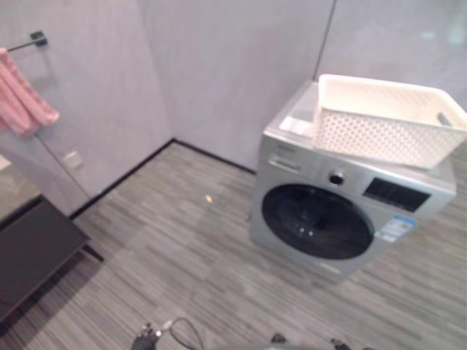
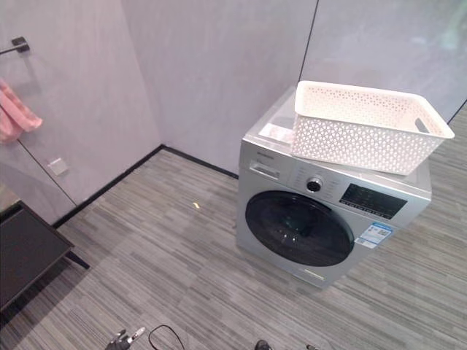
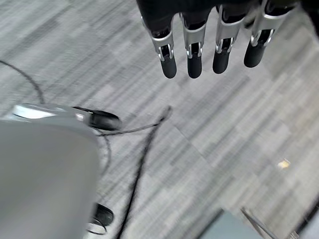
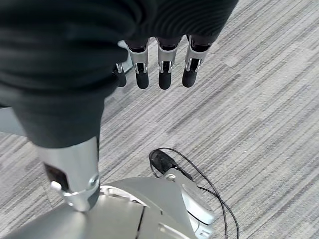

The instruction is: Grab the laundry basket,head to the washer,open it,put in the laundry and shut it.

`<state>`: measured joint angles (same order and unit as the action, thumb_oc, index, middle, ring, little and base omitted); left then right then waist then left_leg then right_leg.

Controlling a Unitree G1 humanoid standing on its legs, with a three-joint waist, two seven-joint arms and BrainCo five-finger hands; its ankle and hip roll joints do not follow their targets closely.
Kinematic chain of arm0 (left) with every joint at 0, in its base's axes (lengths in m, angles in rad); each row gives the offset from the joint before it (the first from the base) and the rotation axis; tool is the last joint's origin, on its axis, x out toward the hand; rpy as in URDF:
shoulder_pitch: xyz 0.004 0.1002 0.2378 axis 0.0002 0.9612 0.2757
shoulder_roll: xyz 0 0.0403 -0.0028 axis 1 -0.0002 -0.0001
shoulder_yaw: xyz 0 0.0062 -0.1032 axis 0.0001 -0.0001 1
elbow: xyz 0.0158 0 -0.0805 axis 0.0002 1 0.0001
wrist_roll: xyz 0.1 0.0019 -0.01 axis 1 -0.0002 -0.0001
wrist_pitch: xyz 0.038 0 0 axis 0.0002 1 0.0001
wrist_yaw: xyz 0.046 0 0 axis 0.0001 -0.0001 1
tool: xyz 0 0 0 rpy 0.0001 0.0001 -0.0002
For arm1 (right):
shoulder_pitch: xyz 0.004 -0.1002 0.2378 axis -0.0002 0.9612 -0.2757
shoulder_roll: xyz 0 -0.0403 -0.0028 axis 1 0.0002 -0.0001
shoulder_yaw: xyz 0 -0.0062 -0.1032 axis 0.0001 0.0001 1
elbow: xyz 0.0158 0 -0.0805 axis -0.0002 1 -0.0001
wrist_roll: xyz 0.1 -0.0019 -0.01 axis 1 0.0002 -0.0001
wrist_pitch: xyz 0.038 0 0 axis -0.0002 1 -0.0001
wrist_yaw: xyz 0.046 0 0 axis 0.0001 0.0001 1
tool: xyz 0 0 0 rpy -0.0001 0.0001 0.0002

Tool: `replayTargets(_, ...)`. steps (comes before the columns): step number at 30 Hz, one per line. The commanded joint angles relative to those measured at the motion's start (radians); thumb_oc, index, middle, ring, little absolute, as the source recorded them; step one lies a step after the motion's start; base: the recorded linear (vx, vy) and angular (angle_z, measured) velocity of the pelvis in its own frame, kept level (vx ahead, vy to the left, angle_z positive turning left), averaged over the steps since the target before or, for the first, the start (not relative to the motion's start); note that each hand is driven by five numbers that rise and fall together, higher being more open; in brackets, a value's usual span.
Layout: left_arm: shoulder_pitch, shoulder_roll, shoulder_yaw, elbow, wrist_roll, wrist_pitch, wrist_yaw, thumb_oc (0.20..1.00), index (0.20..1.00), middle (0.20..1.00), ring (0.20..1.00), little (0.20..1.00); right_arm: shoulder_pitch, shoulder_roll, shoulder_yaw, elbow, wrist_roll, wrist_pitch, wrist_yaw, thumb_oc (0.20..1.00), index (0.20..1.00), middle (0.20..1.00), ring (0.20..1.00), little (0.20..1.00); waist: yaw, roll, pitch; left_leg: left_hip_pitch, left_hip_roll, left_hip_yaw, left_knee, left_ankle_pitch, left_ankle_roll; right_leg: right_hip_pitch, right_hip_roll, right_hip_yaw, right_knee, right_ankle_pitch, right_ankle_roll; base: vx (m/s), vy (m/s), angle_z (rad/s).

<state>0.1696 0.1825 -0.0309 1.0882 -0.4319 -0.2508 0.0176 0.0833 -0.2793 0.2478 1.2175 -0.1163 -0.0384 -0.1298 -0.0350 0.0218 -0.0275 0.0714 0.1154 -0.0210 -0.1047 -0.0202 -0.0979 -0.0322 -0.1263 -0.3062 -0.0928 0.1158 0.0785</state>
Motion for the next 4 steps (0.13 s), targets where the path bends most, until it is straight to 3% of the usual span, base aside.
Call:
replayTargets(1,-0.053,0.035,0.003,-0.019,0.014,-0.025,0.007,1.000,1.000,1.000,1.000,1.000,-0.064,0.021,0.025,0.062,-0.017,0.000,-0.005,1.000,1.000,1.000,1.000,1.000,0.023,-0.032,0.049,0.051,-0.011,0.004,0.041,-0.067,0.020,0.019,-0.081,0.055,0.022,-0.033,0.070,0.00,0.000,0.00)
replayTargets(4,-0.049,0.033,-0.009,-0.022,0.022,-0.022,0.004,1.000,1.000,1.000,1.000,1.000,-0.066,0.020,0.024,0.070,-0.016,0.002,-0.007,1.000,1.000,1.000,1.000,1.000,0.024,-0.031,0.046,0.055,-0.010,0.006,0.038,-0.065,0.020,0.021,-0.081,0.058,0.022,-0.032,0.071,0.00,0.000,0.00)
